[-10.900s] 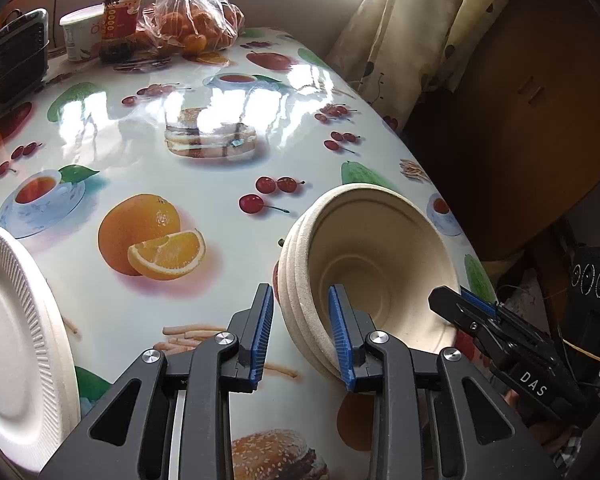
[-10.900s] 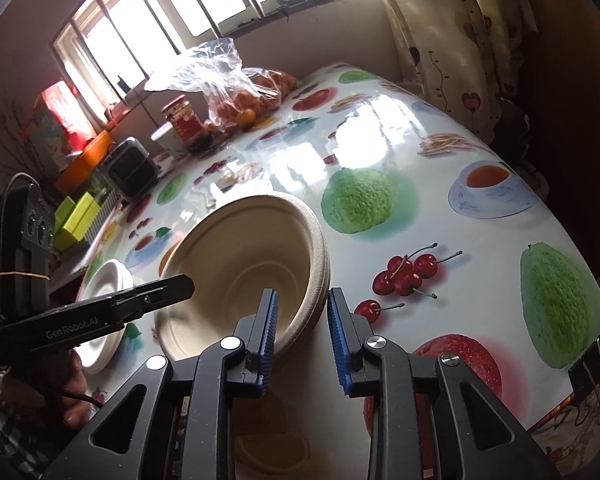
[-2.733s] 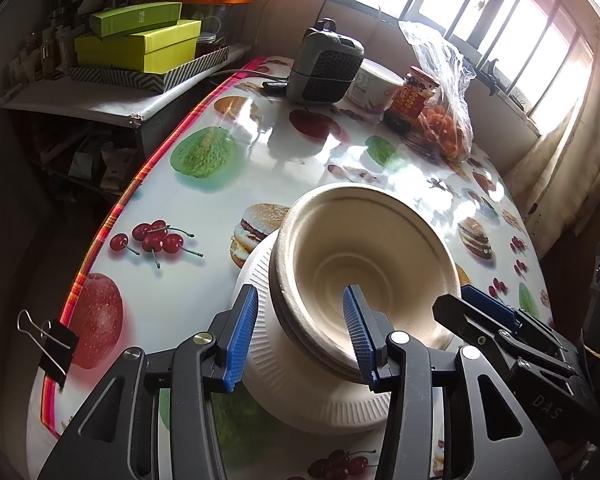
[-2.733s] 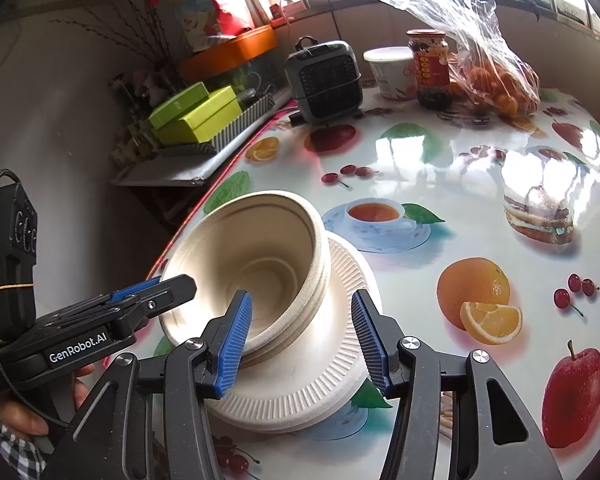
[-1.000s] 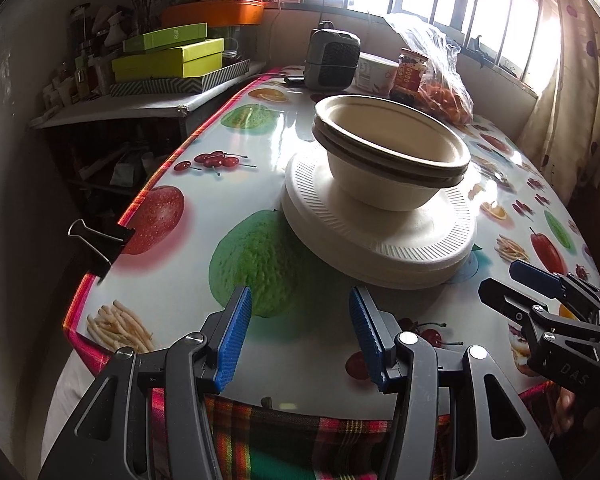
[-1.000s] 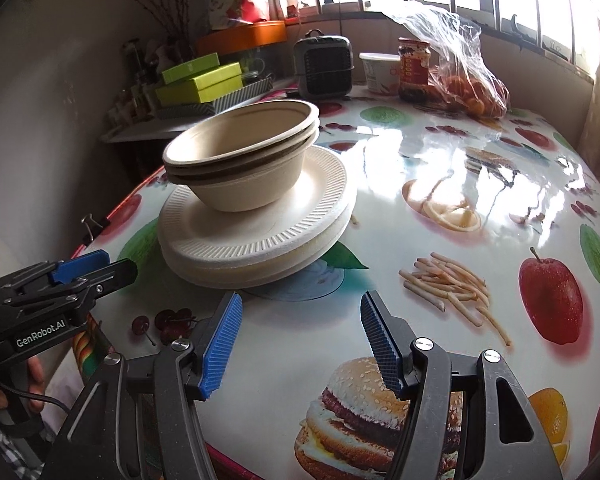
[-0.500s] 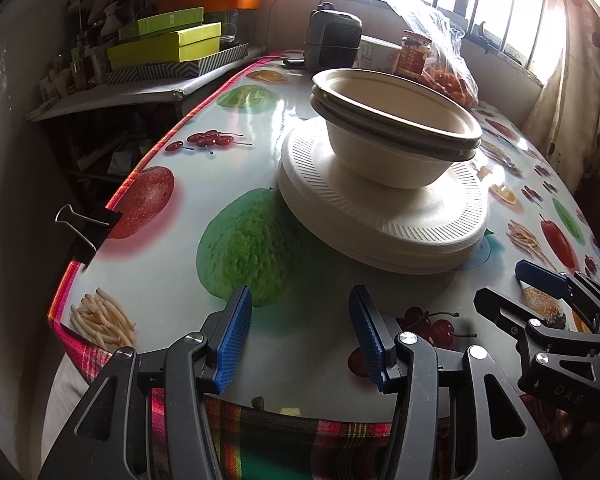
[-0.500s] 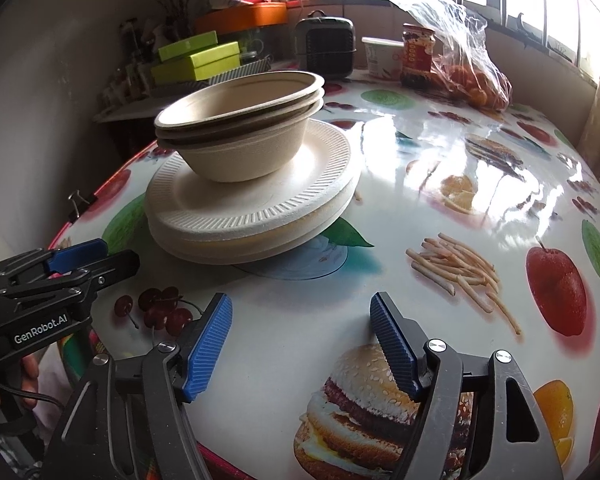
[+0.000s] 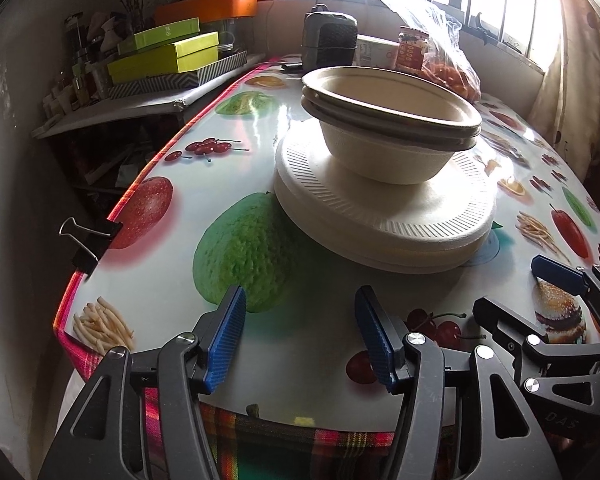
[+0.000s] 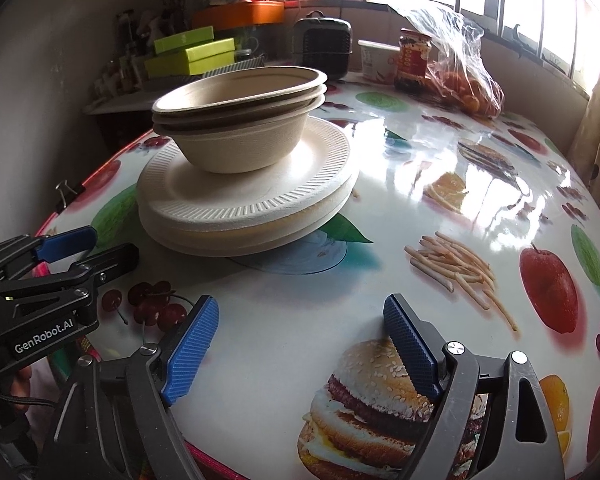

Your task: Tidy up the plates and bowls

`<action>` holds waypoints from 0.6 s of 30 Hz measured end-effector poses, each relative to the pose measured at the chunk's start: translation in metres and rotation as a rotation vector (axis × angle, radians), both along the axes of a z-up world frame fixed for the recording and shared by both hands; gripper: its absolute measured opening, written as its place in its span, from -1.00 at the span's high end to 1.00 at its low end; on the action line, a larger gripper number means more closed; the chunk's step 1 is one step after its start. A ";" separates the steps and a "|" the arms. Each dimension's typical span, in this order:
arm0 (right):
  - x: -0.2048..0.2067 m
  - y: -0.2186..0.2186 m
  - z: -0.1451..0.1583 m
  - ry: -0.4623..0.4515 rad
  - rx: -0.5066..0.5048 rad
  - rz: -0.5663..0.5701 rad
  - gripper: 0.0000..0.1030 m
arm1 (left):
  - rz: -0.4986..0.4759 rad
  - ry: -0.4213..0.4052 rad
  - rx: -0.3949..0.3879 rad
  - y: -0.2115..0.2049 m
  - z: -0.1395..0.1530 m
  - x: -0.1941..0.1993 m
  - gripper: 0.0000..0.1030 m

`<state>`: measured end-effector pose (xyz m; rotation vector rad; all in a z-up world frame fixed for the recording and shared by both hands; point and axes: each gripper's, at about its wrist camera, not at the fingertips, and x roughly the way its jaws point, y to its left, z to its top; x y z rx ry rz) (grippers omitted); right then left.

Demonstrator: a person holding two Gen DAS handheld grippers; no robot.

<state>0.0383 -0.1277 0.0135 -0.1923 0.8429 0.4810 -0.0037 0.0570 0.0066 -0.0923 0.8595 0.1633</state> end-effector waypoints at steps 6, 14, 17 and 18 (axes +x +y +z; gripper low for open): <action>-0.001 -0.001 0.000 -0.006 0.000 -0.013 -0.69 | 0.007 -0.005 0.003 0.000 0.000 0.000 -0.14; -0.003 -0.002 0.000 -0.009 0.002 -0.021 -0.70 | 0.013 -0.006 0.002 -0.001 -0.001 0.000 -0.14; -0.004 -0.003 0.000 -0.009 0.002 -0.023 -0.70 | 0.013 -0.007 0.001 -0.001 -0.001 -0.001 -0.15; -0.003 -0.003 0.000 -0.010 0.002 -0.024 -0.70 | 0.012 -0.007 0.002 -0.001 -0.001 -0.001 -0.15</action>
